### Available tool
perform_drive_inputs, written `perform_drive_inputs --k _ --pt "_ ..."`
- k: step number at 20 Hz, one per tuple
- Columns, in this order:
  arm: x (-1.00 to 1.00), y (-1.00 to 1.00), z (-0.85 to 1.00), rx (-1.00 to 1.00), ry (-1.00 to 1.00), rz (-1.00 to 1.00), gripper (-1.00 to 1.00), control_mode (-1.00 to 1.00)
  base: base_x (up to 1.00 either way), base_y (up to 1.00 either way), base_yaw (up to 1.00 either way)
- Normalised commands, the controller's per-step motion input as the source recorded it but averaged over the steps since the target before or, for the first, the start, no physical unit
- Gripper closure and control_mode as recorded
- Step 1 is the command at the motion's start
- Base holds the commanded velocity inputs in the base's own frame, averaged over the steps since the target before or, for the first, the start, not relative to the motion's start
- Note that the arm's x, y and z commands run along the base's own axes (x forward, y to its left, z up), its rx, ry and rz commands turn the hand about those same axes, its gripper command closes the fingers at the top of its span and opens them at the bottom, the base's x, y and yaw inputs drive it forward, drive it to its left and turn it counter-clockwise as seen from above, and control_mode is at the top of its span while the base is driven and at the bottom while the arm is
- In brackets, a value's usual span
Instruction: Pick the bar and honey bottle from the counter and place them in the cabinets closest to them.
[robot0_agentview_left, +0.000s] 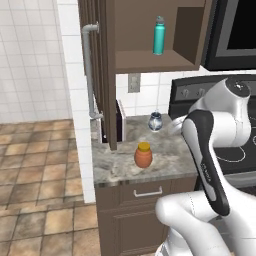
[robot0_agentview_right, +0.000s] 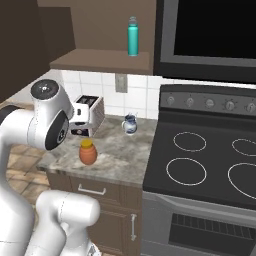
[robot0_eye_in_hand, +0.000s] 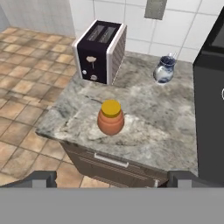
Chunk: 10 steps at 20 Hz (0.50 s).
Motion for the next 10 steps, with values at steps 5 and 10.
perform_drive_inputs --k 5,10 --pt "0.0 0.05 -0.32 0.01 0.05 0.0 -1.0 -1.0 0.0 0.0 0.0" --pt "0.0 0.05 -0.27 0.03 0.0 0.0 -1.0 -1.0 0.0 0.0 0.0"
